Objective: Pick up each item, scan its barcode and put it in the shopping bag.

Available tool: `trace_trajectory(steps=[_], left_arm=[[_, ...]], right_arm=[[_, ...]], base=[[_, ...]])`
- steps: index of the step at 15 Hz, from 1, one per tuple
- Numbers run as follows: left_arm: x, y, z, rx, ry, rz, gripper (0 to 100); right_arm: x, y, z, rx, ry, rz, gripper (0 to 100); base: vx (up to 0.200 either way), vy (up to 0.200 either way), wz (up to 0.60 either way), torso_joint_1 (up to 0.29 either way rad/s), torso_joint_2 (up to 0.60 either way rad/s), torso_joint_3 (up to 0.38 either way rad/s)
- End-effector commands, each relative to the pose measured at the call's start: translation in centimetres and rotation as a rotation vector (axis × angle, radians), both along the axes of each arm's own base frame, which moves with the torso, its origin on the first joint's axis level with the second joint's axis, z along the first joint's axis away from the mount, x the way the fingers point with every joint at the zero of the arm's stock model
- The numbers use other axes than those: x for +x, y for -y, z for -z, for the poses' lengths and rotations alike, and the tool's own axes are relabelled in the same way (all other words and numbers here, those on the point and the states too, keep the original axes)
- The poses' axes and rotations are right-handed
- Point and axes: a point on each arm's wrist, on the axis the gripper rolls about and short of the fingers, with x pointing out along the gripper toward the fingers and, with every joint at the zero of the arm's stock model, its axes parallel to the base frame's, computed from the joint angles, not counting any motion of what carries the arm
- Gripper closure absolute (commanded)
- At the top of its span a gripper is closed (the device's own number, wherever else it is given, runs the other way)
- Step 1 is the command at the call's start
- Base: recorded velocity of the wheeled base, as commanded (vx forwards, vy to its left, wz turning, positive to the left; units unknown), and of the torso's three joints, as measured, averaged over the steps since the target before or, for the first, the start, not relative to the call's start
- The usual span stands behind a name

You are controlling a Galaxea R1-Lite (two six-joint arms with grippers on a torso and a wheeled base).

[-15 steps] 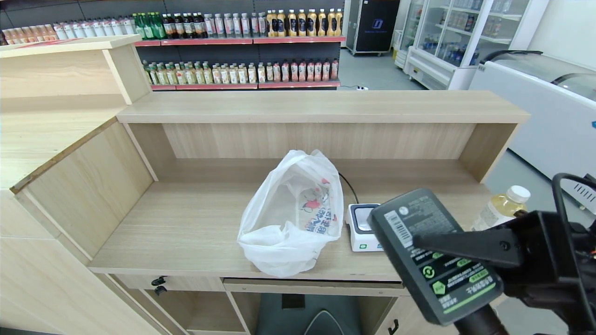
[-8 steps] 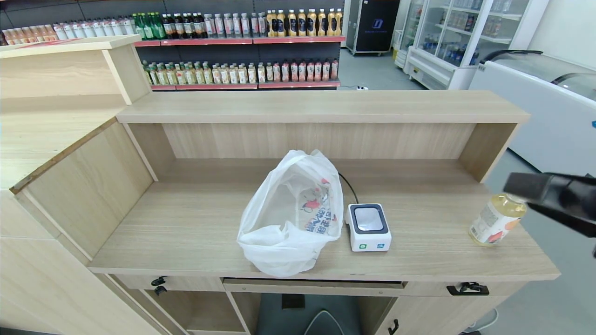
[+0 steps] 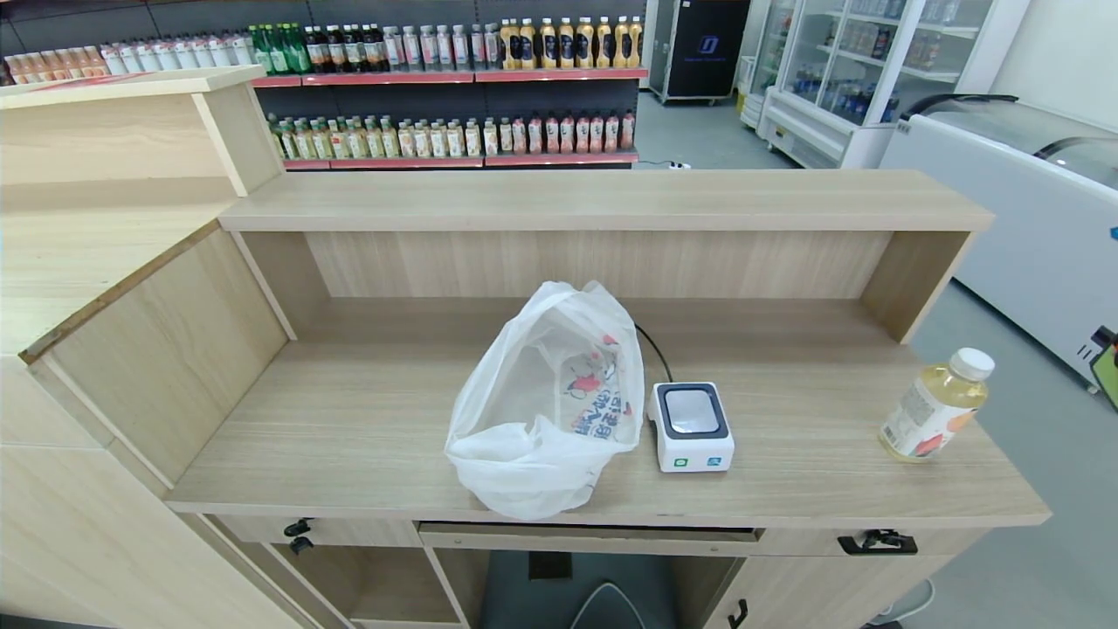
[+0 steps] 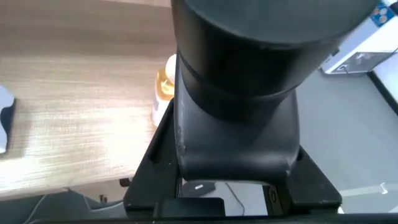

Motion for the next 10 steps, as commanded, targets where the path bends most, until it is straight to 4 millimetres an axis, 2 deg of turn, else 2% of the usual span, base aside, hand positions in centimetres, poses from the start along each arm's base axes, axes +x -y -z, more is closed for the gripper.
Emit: trace_trajectory(steps=[1,5,8,9,10], left_arm=[[0.0,0.0,0.0,0.000,0.000,-0.001,100],[0.0,0.0,0.0,0.000,0.000,-0.001,100],[0.0,0.0,0.0,0.000,0.000,-0.001,100],[0.0,0.0,0.0,0.000,0.000,-0.001,100],[0.0,0.0,0.0,0.000,0.000,-0.001,100]], right_arm=[[0.4,0.0,0.9,0.013,-0.036,-0.009,100],[1.1,-0.5,1.0,0.046,-0.026,-0.062,100],[2.1,-2.0,0.6,0.072,0.016,-0.214,100],[2.5,-2.9,0.0,0.125,0.046,-0.284,100],[3.0,-4.0,-0.3,0.284,0.064,-0.404,100]], base=[[0.000,0.000,0.00,0.000,0.00,0.000],[0.000,0.000,0.00,0.000,0.00,0.000],[0.000,0.000,0.60,-0.004,0.00,-0.001],[0.000,0.000,0.60,0.007,0.00,-0.007],[0.000,0.000,0.60,-0.002,0.01,-0.002]])
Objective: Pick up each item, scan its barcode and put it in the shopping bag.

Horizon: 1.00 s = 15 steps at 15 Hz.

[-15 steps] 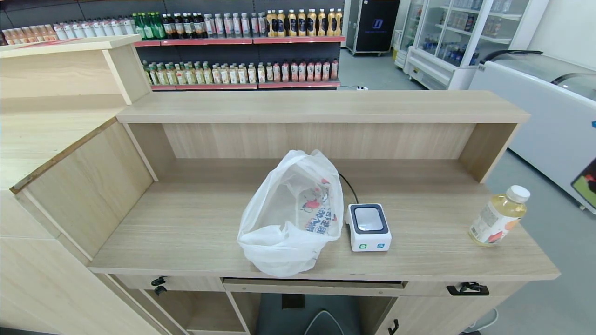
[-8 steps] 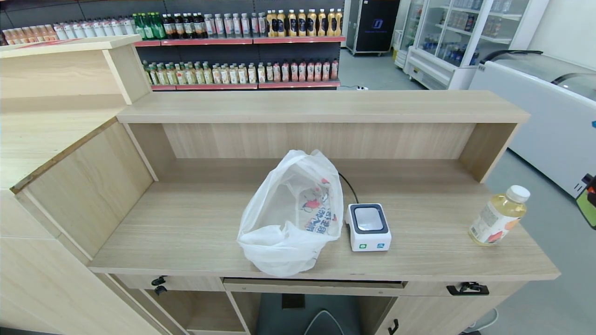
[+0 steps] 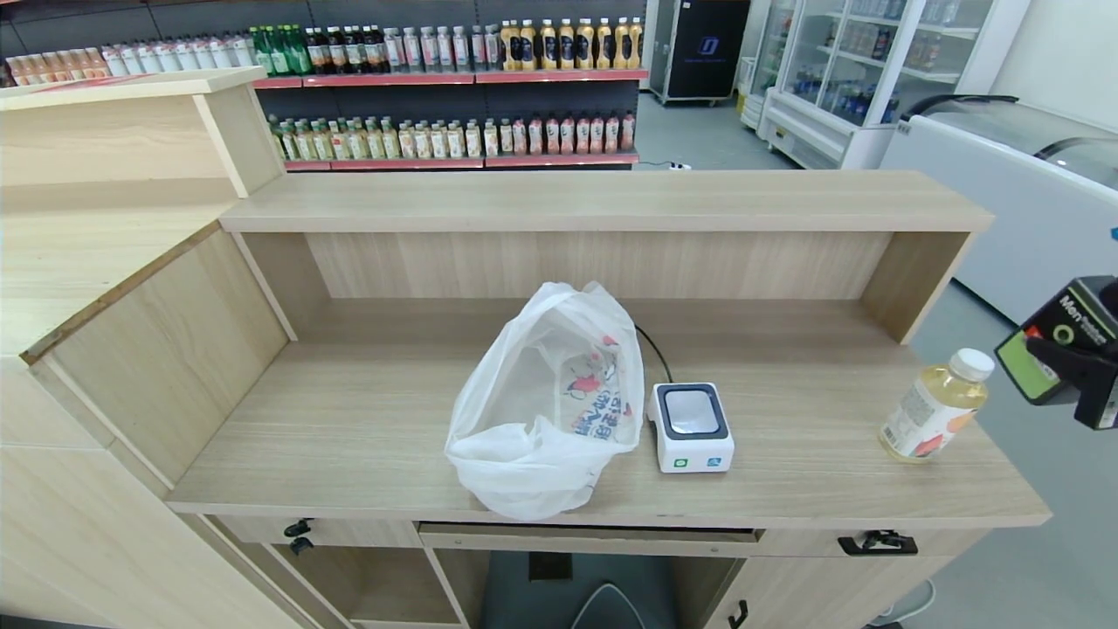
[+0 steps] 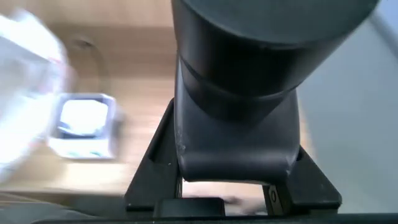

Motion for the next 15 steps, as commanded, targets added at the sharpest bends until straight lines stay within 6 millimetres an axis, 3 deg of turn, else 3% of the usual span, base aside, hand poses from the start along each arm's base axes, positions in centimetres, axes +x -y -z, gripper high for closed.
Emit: trace_trajectory(steps=[1,2,6,8,12,15], left_arm=[[0.0,0.0,0.0,0.000,0.000,-0.002,100],[0.0,0.0,0.0,0.000,0.000,-0.002,100],[0.0,0.0,0.0,0.000,0.000,-0.002,100],[0.0,0.0,0.0,0.000,0.000,-0.002,100],[0.0,0.0,0.0,0.000,0.000,-0.002,100],[0.0,0.0,0.0,0.000,0.000,-0.002,100]], right_arm=[[1.4,-1.8,-0.9,0.245,0.001,-0.261,100],[2.0,-1.8,-0.7,0.346,-0.042,-0.368,100],[5.5,-1.9,0.0,0.602,-0.194,-0.408,100],[7.9,-1.0,0.3,0.702,-0.259,-0.458,100],[12.0,-0.4,2.3,0.731,-0.332,-0.520,100],[14.8,-0.2,5.1,0.679,-0.385,-0.575,100]], base=[[0.000,0.000,0.00,0.000,0.00,0.000],[0.000,0.000,0.00,0.000,0.00,0.000],[0.000,0.000,0.00,0.000,0.00,0.000],[0.000,0.000,0.00,0.000,0.00,0.000],[0.000,0.000,0.00,0.000,0.00,0.000],[0.000,0.000,0.00,0.000,0.00,0.000]])
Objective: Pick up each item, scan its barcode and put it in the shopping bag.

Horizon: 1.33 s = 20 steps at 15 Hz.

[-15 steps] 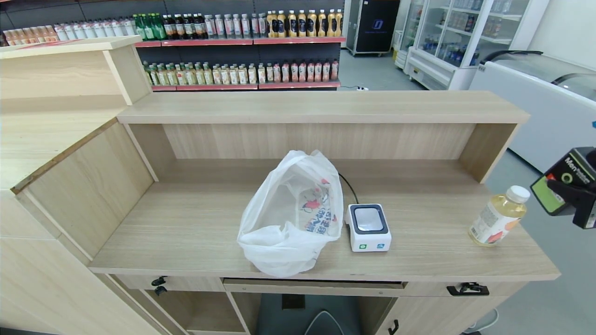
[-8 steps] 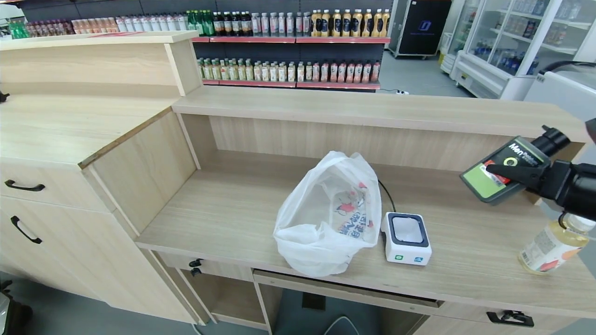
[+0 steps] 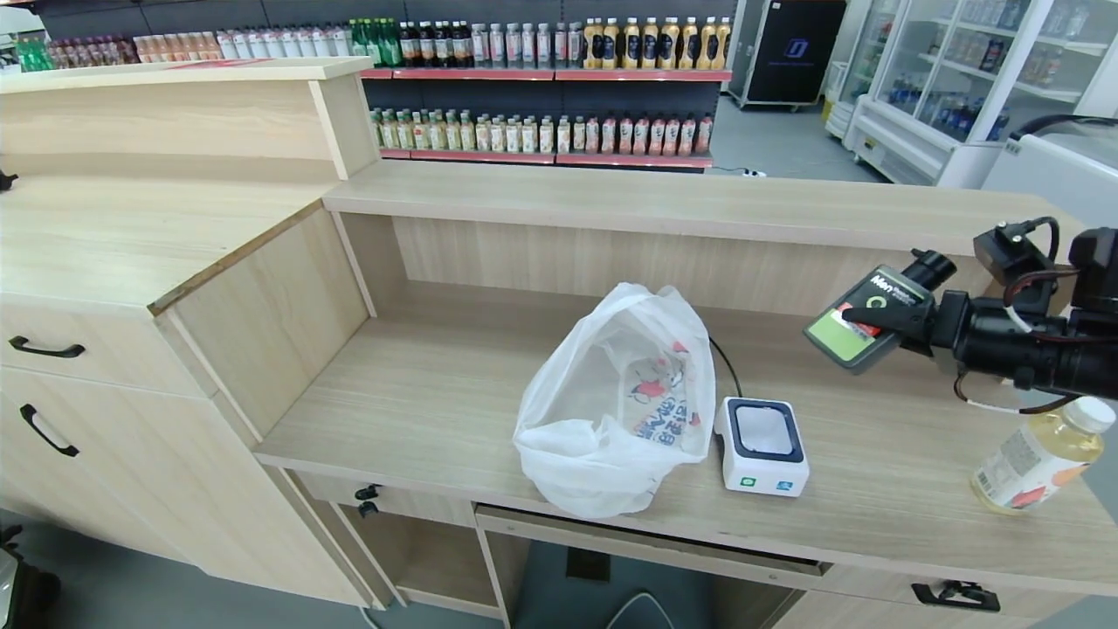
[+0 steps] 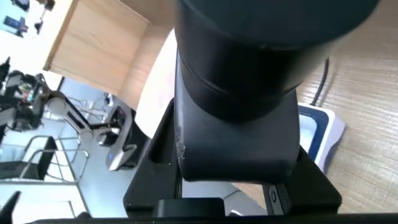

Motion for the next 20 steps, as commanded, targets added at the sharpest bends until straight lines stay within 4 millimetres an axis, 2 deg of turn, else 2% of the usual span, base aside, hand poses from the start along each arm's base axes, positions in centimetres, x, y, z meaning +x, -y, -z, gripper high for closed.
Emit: trace_trajectory(steps=[1,4,6,10,14,18,20], left_arm=[[0.0,0.0,0.0,0.000,0.000,-0.001,100],[0.0,0.0,0.0,0.000,0.000,-0.001,100],[0.0,0.0,0.0,0.000,0.000,-0.001,100],[0.0,0.0,0.0,0.000,0.000,-0.001,100],[0.0,0.0,0.0,0.000,0.000,-0.001,100],[0.0,0.0,0.0,0.000,0.000,-0.001,100],[0.0,0.0,0.0,0.000,0.000,-0.001,100]], right_arm=[[2.5,0.1,3.7,-0.033,-0.056,-0.045,100],[3.9,-0.3,7.3,-0.116,-0.074,-0.092,100],[4.2,-0.2,8.5,-0.138,-0.085,-0.106,100],[4.6,-0.6,8.3,-0.125,-0.047,-0.176,100],[4.8,-1.9,8.6,-0.110,-0.032,-0.254,100],[5.8,-2.2,9.6,-0.157,0.010,-0.290,100],[7.2,-3.2,10.1,-0.174,0.038,-0.322,100]], base=[[0.000,0.000,0.00,0.000,0.00,0.000],[0.000,0.000,0.00,0.000,0.00,0.000],[0.000,0.000,0.00,0.000,0.00,0.000],[0.000,0.000,0.00,0.000,0.00,0.000],[0.000,0.000,0.00,0.000,0.00,0.000],[0.000,0.000,0.00,0.000,0.00,0.000],[0.000,0.000,0.00,0.000,0.00,0.000]])
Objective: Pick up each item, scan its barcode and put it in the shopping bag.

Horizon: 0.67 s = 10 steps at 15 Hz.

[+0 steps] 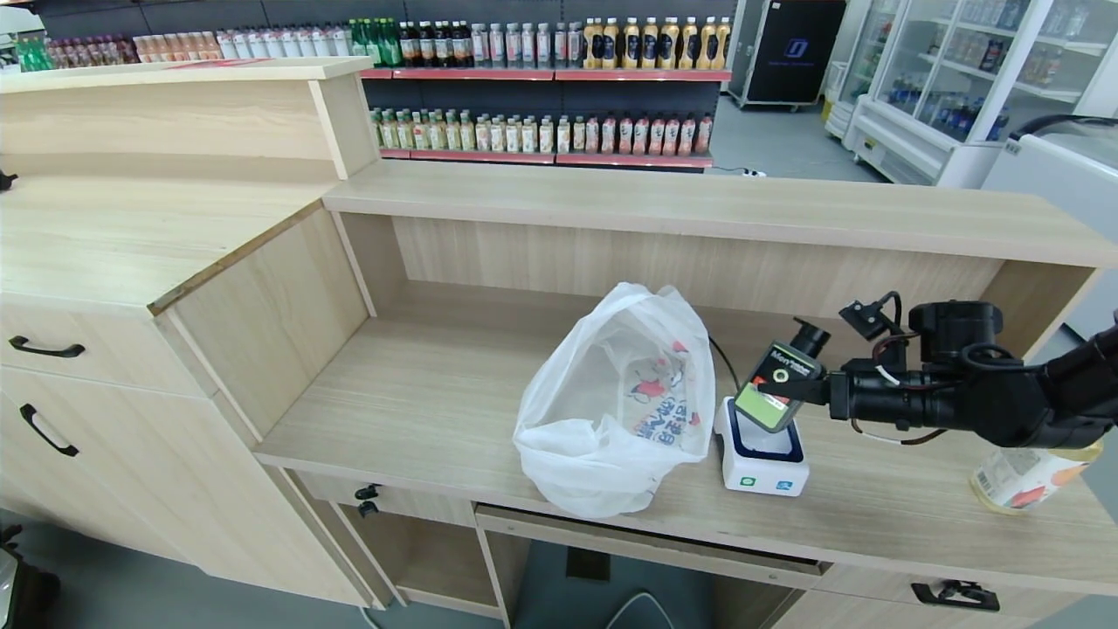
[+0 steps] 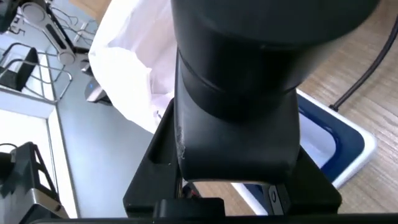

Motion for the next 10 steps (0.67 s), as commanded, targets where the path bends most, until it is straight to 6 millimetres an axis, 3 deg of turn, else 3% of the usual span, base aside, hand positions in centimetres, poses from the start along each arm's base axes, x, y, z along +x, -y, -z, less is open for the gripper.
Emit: trace_trajectory(steps=[1,10], left_arm=[[0.00,0.00,0.00,0.000,0.000,-0.001,100],[0.00,0.00,0.00,0.000,0.000,-0.001,100]], right_arm=[[0.87,-0.66,0.68,-0.001,-0.003,-0.020,100],[0.01,-0.73,0.57,-0.013,-0.010,-0.013,100]], base=[[0.000,0.000,0.00,0.000,0.00,0.000],[0.000,0.000,0.00,0.000,0.00,0.000]])
